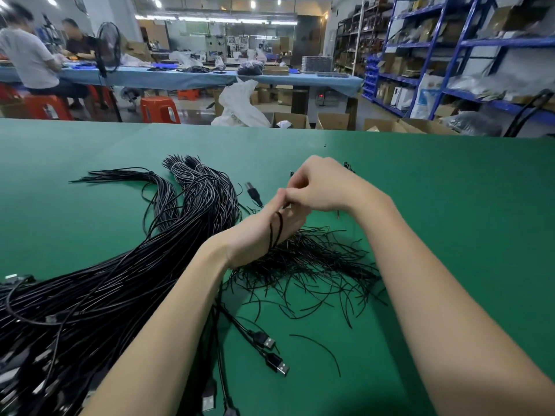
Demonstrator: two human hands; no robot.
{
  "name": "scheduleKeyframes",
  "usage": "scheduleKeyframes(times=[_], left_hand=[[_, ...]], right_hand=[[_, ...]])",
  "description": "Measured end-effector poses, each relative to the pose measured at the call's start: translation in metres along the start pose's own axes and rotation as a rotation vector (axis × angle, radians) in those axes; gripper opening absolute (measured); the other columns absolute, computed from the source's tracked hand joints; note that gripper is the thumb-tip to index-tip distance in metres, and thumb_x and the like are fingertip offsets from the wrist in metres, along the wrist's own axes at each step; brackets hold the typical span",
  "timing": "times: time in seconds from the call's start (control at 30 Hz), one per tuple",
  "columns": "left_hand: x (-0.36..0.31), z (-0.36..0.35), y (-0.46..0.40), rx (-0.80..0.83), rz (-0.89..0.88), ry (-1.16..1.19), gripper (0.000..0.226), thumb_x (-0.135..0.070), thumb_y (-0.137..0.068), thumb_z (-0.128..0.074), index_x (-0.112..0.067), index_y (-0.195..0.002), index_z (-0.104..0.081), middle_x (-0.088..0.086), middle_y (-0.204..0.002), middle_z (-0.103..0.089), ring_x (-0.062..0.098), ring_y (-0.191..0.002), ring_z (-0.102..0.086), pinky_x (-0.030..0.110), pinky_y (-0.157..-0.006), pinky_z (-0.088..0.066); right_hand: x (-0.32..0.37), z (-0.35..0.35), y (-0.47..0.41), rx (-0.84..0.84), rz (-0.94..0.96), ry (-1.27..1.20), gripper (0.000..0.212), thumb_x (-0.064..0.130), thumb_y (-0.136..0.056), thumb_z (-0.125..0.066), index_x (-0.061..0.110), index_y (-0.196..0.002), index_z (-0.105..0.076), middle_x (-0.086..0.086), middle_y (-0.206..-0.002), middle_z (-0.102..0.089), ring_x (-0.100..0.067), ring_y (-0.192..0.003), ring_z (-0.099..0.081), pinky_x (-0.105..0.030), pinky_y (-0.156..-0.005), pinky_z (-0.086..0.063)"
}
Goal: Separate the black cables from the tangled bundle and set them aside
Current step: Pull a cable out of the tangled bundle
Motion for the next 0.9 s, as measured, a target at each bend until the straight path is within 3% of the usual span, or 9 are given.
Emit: scheduleKeyframes(times=[0.07, 0.17, 0.27, 0.37, 0.53, 0.6, 0.67, 0.8, 0.9], left_hand=[[-0.004, 0.005, 0.001, -0.048, -0.092, 0.053, 0.065, -0.054, -0.104, -0.011, -0.019, -0.156, -0.030, 0.000, -0.158, -0.041, 0.006, -0.142, -0.041, 0.027, -0.120, -0.029], [-0.009, 0.008, -0.002, -0.124, -0.153, 0.202, 0.068, -0.054, -0.105, -0.012, -0.012, -0.154, -0.033, 0.007, -0.156, -0.044, 0.006, -0.118, -0.062, 0.029, -0.109, -0.037], [-0.014, 0.008, -0.001, -0.134, -0.228, 0.359, 0.067, -0.052, -0.106, -0.013, -0.011, -0.153, -0.037, 0.005, -0.156, -0.045, 0.009, -0.135, -0.051, 0.029, -0.117, -0.032], [-0.019, 0.007, 0.003, -0.037, -0.274, 0.422, 0.070, -0.052, -0.106, -0.011, -0.006, -0.153, -0.035, 0.009, -0.155, -0.045, 0.018, -0.144, -0.042, 0.036, -0.123, -0.025], [-0.023, 0.005, 0.012, 0.128, -0.211, 0.273, 0.082, -0.057, -0.104, -0.003, -0.003, -0.142, -0.053, 0.017, -0.147, -0.053, 0.028, -0.139, -0.049, 0.037, -0.115, -0.041], [-0.021, 0.002, 0.014, 0.170, -0.131, 0.142, 0.086, -0.059, -0.103, -0.004, -0.001, -0.135, -0.059, 0.020, -0.140, -0.059, 0.031, -0.131, -0.056, 0.036, -0.107, -0.047], [-0.014, -0.005, 0.014, 0.246, -0.001, -0.007, 0.089, -0.060, -0.102, -0.006, 0.005, -0.136, -0.056, 0.024, -0.138, -0.059, 0.035, -0.129, -0.058, 0.039, -0.107, -0.047], [0.001, -0.018, 0.006, 0.285, 0.235, -0.208, 0.087, -0.060, -0.102, -0.004, 0.004, -0.145, -0.045, 0.018, -0.147, -0.053, 0.024, -0.133, -0.055, 0.037, -0.114, -0.042], [0.003, -0.014, 0.002, 0.170, 0.226, -0.180, 0.080, -0.058, -0.103, -0.005, -0.002, -0.153, -0.034, 0.013, -0.156, -0.043, 0.016, -0.139, -0.048, 0.034, -0.118, -0.035]], right_hand=[[0.001, -0.010, 0.012, -0.140, 0.020, -0.157, 0.015, 0.032, -0.094, -0.067, 0.030, -0.087, -0.080, 0.010, -0.078, -0.075, 0.002, -0.071, -0.063, -0.007, -0.055, -0.039], [-0.006, -0.045, 0.028, -0.251, 0.001, -0.618, 0.021, 0.031, -0.096, -0.070, 0.019, -0.081, -0.078, 0.004, -0.070, -0.075, 0.001, -0.051, -0.059, -0.009, -0.055, -0.041], [-0.016, -0.085, 0.040, -0.049, -0.098, -1.057, 0.031, 0.036, -0.101, -0.064, 0.015, -0.084, -0.079, -0.002, -0.070, -0.073, -0.008, -0.051, -0.054, -0.018, -0.049, -0.045], [-0.028, -0.107, 0.043, 0.141, -0.096, -1.164, 0.030, 0.042, -0.100, -0.061, 0.022, -0.088, -0.080, 0.004, -0.066, -0.063, -0.008, -0.049, -0.047, -0.018, -0.046, -0.038], [-0.048, -0.105, 0.039, 0.256, -0.193, -0.856, 0.042, 0.062, -0.088, -0.069, 0.023, -0.073, -0.075, 0.011, -0.058, -0.050, -0.008, -0.048, -0.035, -0.017, -0.045, -0.028], [-0.054, -0.095, 0.037, 0.258, -0.174, -0.662, 0.033, 0.044, -0.094, -0.071, 0.020, -0.071, -0.070, 0.011, -0.058, -0.056, -0.012, -0.055, -0.042, -0.019, -0.051, -0.036], [-0.054, -0.078, 0.030, 0.283, -0.124, -0.440, 0.032, 0.013, -0.097, -0.063, 0.017, -0.065, -0.068, 0.011, -0.057, -0.061, -0.016, -0.061, -0.047, -0.021, -0.057, -0.042], [-0.039, -0.034, 0.013, 0.370, -0.143, -0.148, 0.025, 0.026, -0.093, -0.066, 0.019, -0.071, -0.077, 0.007, -0.056, -0.057, -0.016, -0.055, -0.040, -0.027, -0.053, -0.038], [-0.020, -0.005, 0.002, 0.316, -0.129, 0.001, 0.021, 0.031, -0.093, -0.068, 0.017, -0.080, -0.078, 0.009, -0.057, -0.061, -0.013, -0.049, -0.039, -0.022, -0.049, -0.036]])
Point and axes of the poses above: each hand's wrist, its own y-axis away from the middle knuckle, its own z-axis out of the back of the hand, x = y × z, the point moved 3 cm from there along -y, towards the middle knuckle
